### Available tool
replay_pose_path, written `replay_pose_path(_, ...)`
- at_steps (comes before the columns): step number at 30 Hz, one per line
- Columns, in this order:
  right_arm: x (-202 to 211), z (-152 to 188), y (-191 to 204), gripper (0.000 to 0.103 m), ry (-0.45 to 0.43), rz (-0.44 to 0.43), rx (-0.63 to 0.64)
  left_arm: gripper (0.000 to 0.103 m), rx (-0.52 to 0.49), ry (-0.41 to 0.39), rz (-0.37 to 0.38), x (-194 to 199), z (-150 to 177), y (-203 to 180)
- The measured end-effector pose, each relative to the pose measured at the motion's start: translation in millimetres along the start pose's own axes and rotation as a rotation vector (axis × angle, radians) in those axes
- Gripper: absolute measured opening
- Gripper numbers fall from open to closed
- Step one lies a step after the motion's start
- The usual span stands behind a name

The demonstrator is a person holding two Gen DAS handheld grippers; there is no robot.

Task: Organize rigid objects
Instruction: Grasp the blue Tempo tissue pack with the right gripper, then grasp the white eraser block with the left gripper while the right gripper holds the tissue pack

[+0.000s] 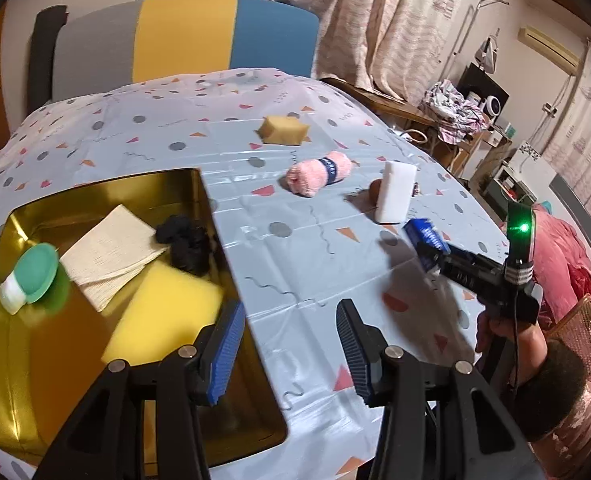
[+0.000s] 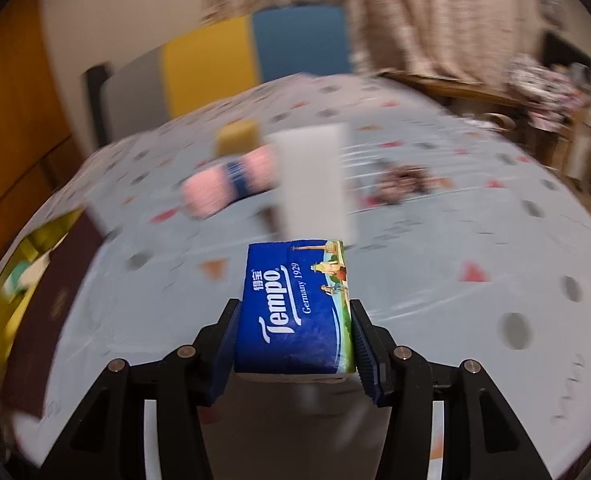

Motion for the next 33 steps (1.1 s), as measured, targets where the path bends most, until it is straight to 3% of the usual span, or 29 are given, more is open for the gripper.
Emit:
replay_pose_path(5, -13, -6, -45, 0.053, -0.003, 0.117, -0.097, 0.049, -0.014, 0.008, 0.011, -14, -13, -21)
replay_pose_path(7, -18, -7, -50, 0.053, -0.011, 0.135, -0.097, 0.059, -0.032, 0.008, 0.003, -25, -21, -33)
replay_pose_path(11, -30, -3, -54, 0.053, -0.014, 0.174, -0.099, 0.065, -0.042, 0.017, 0.022, -49, -37, -58)
replay_pose_path(13, -32, -1, -63, 0.053, -0.012, 0.177, -0.119, 0.072, -0.057, 0.032, 0.018, -67, -44, -72)
replay_pose_path(28, -34, 6, -73, 0.053, -0.056, 0.137, -0.191, 0.073, -0.117, 0.068, 0.077, -215, -107, -160)
replay_pose_path(31, -34, 6, -73, 0.054, -0.059, 0.137, -0.192, 0.077, -0.115, 0.147, 0.021, -247, -105, -163)
replay_pose_path(33, -34, 7, -73, 0.054, -0.061, 0.137, -0.192, 0.077, -0.074, 0.151, 0.011, -258, -103, -162)
Point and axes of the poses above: each gripper's, at about its wrist camera, not at the fingertips, and x roughly against the way its jaws point, y to its left, z to its underside, the point moved 6 cm from there along -x, roughly the way its jaws point, and after that the axes turned 10 degrees about -y, right-handed, at the moved point
